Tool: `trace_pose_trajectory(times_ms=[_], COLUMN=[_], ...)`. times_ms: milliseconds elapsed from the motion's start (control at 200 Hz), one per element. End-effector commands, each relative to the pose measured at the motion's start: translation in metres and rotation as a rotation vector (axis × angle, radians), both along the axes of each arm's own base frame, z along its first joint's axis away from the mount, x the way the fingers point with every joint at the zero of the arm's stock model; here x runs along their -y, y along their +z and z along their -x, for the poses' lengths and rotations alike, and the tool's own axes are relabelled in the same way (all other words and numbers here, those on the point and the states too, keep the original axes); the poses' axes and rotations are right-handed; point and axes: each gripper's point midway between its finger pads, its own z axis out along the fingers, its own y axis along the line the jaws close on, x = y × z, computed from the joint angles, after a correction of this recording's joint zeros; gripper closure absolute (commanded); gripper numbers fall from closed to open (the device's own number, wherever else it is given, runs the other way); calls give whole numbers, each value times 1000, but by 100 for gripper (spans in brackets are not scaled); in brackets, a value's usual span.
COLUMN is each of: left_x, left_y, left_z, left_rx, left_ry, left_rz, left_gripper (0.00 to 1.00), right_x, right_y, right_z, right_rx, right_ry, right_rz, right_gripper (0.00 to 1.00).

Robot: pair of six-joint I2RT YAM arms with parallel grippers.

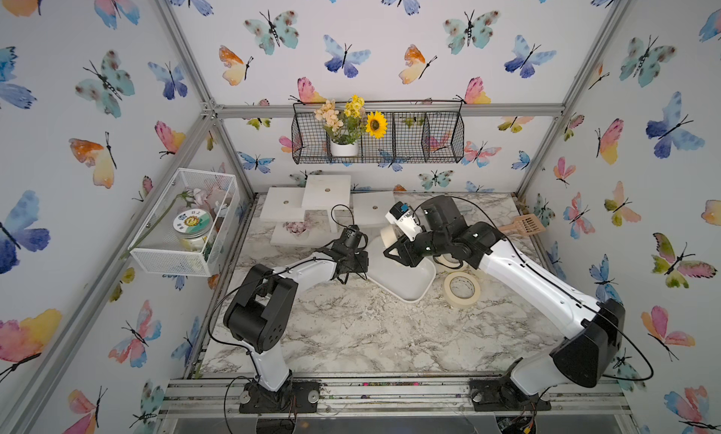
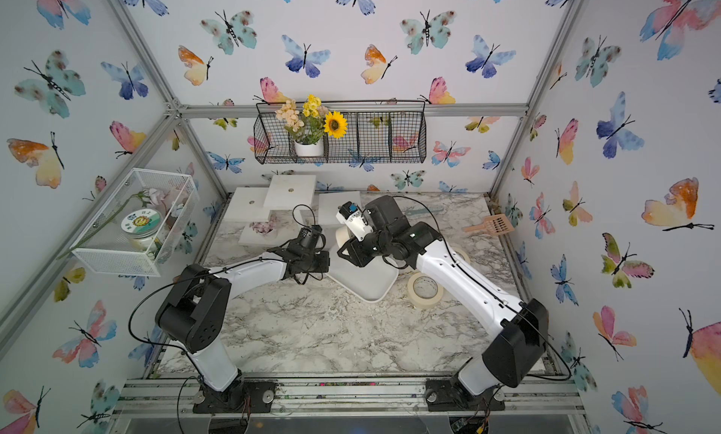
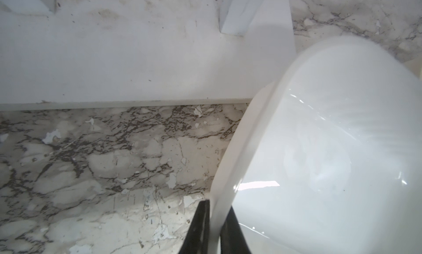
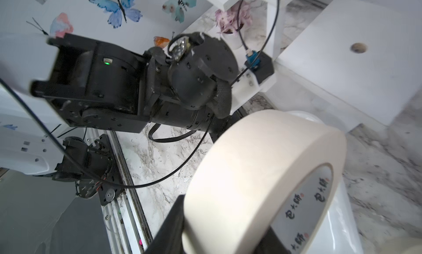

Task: Take out the art tape in the storage box
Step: Place the art tape at the center of the board, then place the storage box at the center of the board.

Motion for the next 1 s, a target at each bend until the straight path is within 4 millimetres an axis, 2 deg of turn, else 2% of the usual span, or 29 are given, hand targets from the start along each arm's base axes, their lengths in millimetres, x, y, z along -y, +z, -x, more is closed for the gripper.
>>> trace_pose_trajectory(times_ms=[0,90,250,426,506,651,761,906,996], left_x=[-3,-7,-16,-27,-29,-24,-21,-23,-23], left_y=[22,28,41,48,44,25,19,15,12], left_z=[6,11,20,32,38,46,49,47,45], left_rx=[18,18,25,5,-10,-79,-94,-89,-84], left_ry=[13,21,29,44,42,35,42,51,56], left_rz=[12,14,1,-28,-27,-8,21,12,6], left_gripper=[88,88,88,88,87,87,87,86,81], right_x=[56,101,172,236,257,287,306,326,327], right_y=[-30,-46,-57,-75,-83,-119,-142,-169,-184], right_z=[-9,-17,-32,-39,-43,-36,-32,-24,-21], right_rx=[-73,-127,-133,-214,-227,-331,-384,-439,-461], right_ry=[-220,-371,-636,-840,-910,-997,-1054,-1102,-1107], right_rz=[210,296,452,535,536,558,534,548,550], right_gripper=[99,99,99,99,99,99,99,99,99])
